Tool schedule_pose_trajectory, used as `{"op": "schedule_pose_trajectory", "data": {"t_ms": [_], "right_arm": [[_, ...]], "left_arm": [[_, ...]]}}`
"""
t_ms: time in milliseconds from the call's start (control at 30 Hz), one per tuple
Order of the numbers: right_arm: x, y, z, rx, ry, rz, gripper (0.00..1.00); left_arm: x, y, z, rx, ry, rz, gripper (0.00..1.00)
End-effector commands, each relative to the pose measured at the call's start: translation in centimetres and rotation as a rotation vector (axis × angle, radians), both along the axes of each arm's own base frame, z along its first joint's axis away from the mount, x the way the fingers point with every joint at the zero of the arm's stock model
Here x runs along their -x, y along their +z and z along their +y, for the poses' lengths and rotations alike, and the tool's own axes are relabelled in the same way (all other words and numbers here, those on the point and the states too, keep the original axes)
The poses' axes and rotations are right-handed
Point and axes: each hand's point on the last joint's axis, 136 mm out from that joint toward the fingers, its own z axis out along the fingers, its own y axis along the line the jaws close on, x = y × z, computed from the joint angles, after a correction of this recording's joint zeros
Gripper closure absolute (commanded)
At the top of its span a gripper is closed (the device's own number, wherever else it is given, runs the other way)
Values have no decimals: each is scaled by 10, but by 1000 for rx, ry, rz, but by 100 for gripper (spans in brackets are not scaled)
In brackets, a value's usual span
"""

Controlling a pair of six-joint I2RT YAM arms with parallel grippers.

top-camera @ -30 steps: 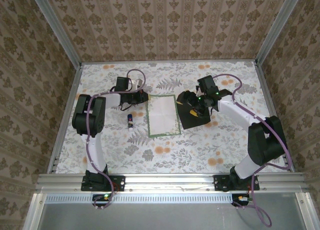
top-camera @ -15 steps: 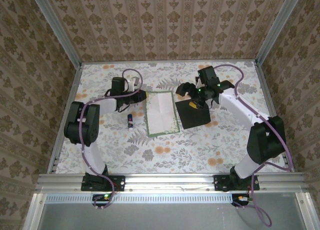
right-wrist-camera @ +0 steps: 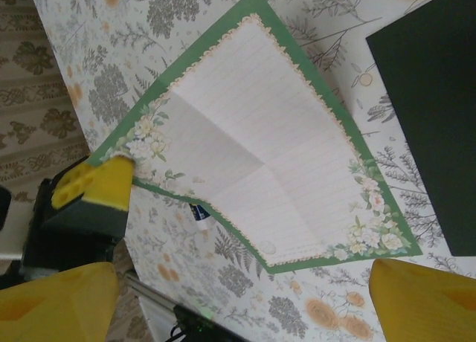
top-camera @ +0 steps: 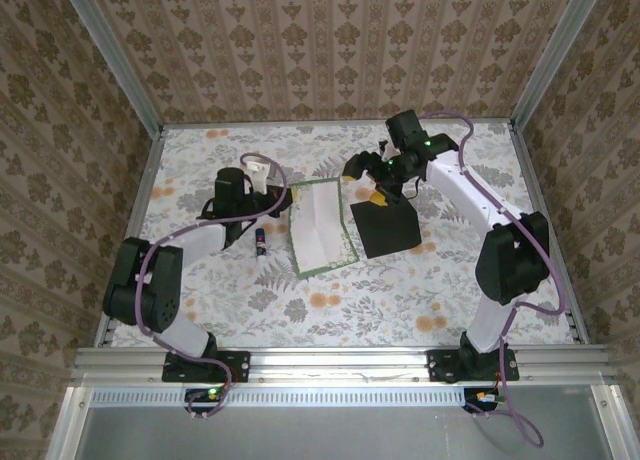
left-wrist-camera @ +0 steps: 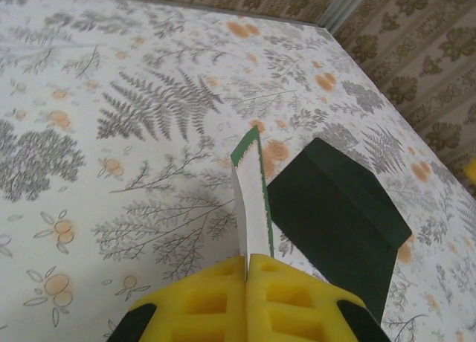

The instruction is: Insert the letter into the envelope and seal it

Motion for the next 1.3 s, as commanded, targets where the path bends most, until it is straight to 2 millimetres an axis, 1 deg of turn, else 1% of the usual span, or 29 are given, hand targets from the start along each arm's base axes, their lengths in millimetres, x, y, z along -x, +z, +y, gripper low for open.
{"op": "schedule_pose_trajectory", "data": {"t_ms": [0, 133, 267, 333, 367, 500, 633, 700, 1067, 1267], "right_arm": [[7, 4, 6, -24, 14, 75, 11], [7, 4, 10, -36, 16, 118, 11], [4, 8, 14, -45, 9, 157, 12], [3, 12, 15, -49, 5, 175, 13], [3, 13, 16, -51, 5, 188, 13], [2, 19, 22, -76, -2, 251, 15], [4, 19, 28, -78, 2, 313, 16], [8, 17, 31, -72, 12, 357, 17], [30, 4, 41, -78, 38, 541, 23], [34, 2, 45, -87, 40, 610, 26]], "left_arm": [[11, 27, -6, -62, -44, -157, 100], [31, 35, -13, -138, -91, -226, 100], [49, 42, -15, -189, -124, -281, 100], [54, 43, -12, -217, -121, -305, 100], [63, 43, -18, -229, -150, -320, 100], [75, 40, -21, -309, -168, -372, 100], [79, 36, -27, -369, -185, -403, 100], [81, 35, -27, -384, -186, -412, 100], [91, 40, -32, -429, -203, -474, 100], [96, 43, -35, -431, -217, -495, 100]]}}
